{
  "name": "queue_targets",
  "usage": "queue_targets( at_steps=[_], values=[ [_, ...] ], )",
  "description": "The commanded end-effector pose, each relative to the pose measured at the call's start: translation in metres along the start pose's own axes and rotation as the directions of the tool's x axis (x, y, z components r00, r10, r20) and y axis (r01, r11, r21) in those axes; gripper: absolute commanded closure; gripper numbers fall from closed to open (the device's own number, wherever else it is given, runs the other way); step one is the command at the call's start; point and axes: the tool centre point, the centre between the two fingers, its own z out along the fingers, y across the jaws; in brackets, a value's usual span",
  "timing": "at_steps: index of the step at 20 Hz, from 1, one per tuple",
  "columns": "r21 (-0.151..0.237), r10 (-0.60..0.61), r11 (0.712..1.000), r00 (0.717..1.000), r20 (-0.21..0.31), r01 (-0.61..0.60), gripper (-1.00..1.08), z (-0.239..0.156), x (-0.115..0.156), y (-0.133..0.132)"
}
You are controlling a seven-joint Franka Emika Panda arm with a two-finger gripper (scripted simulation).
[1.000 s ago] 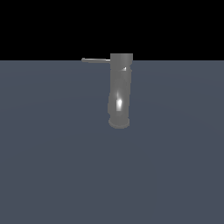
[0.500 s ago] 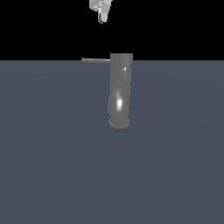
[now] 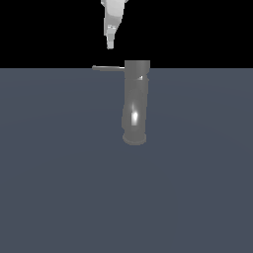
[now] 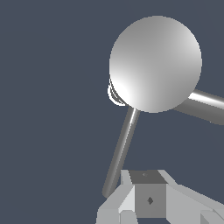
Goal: Turn on the faucet by rotating a designated handle.
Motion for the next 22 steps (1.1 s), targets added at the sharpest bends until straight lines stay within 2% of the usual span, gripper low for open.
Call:
queue_targets(
  at_steps=[1,11,22],
  values=[
    [0.001,0.063,0.998,0.998,-0.018,-0.063,1.08,0.013,-0.003,-0.013],
    [0.023,0.238,0.971,0.968,-0.081,-0.237,1.08,0.053,-0.015,-0.049],
    [0.038,0.292,0.956,0.951,-0.103,-0.29,1.08,0.066,-0.02,-0.061]
  ],
)
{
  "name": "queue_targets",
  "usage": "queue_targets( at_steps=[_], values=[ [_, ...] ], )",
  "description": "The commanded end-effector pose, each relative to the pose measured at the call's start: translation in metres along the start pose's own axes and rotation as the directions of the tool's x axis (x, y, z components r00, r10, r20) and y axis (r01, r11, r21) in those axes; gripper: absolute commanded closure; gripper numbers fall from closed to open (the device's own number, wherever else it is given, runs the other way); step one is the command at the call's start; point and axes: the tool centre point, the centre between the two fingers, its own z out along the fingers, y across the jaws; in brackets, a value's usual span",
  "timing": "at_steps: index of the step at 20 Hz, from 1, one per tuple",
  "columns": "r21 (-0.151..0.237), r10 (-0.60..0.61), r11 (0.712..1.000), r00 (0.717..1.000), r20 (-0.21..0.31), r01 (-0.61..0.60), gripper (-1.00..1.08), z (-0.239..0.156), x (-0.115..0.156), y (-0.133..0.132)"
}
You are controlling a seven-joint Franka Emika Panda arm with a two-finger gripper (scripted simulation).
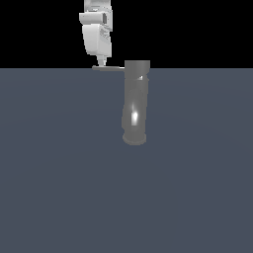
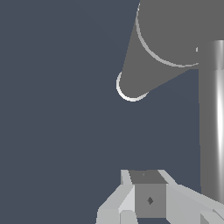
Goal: Turn on the faucet by rotating a designated handle.
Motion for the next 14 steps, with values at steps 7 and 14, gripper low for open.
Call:
queue_targets(
  at_steps=[7,14],
  values=[
    [0.001,0.001,1.0,1.0,-0.001,-0.001,1.08,0.0,0.0,0.008],
    [0.001,0.001,1.0,1.0,-0.001,-0.001,1.08,0.0,0.001,0.024]
  ],
)
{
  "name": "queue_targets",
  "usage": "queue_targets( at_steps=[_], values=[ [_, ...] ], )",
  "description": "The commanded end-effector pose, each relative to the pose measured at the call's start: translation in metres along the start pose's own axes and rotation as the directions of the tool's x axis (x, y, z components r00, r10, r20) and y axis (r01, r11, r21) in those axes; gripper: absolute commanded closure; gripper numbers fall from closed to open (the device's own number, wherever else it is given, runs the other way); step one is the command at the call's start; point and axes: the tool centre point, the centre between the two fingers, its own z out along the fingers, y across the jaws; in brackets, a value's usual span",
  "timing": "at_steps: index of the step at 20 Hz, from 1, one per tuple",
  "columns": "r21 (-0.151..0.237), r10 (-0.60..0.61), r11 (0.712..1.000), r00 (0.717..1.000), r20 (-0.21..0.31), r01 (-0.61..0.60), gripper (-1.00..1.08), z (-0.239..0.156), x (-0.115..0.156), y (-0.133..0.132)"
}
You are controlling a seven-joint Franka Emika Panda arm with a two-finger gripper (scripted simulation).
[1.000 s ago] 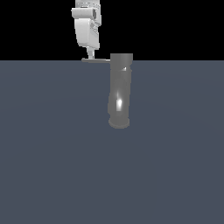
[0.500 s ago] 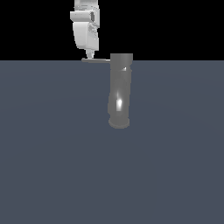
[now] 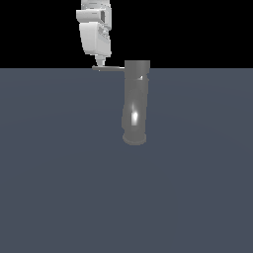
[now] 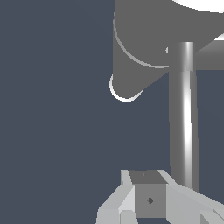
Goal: Turn on the faucet by rotating a designated handle.
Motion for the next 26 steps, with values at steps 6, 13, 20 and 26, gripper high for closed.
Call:
queue_targets(
  at_steps=[6,13,20,26],
  values=[
    [-0.001,0.0,1.0,1.0,0.0,0.0,1.08,0.0,0.001,0.018],
    [-0.001,0.0,1.0,1.0,0.0,0.0,1.08,0.0,0.002,0.034],
    [-0.001,0.0,1.0,1.0,0.0,0.0,1.08,0.0,0.004,0.051],
    [0.0,0.001,1.0,1.0,0.0,-0.001,1.08,0.0,0.005,0.066]
  ],
)
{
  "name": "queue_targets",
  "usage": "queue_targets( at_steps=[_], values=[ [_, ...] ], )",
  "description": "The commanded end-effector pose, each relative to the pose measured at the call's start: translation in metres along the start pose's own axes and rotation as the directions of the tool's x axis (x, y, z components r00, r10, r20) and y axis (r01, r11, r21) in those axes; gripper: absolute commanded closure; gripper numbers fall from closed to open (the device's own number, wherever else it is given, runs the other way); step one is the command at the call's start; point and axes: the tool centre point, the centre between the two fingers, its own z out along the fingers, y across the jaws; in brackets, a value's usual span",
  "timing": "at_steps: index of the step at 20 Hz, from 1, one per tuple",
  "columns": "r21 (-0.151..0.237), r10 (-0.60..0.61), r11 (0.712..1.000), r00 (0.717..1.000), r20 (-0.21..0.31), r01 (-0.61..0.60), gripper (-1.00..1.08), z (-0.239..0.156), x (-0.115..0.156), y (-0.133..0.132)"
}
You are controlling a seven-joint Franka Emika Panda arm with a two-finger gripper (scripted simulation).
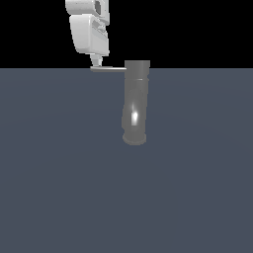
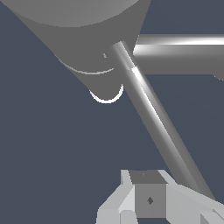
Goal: Turn on the faucet by rotating a designated handle.
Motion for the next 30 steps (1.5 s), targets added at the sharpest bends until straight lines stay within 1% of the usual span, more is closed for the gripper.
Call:
queue_targets(
  at_steps=[1,6,8,30],
  values=[
    [-0.004,-0.002,1.0,1.0,-0.001,0.002,1.08,0.0,-0.001,0.008],
    [-0.004,-0.002,1.0,1.0,-0.001,0.002,1.08,0.0,0.0,0.021],
    [0.0,0.0,1.0,1.0,-0.002,0.0,1.08,0.0,0.001,0.017],
    [-0.002,-0.001,1.0,1.0,-0.001,0.001,1.08,0.0,0.051,0.064]
  ],
)
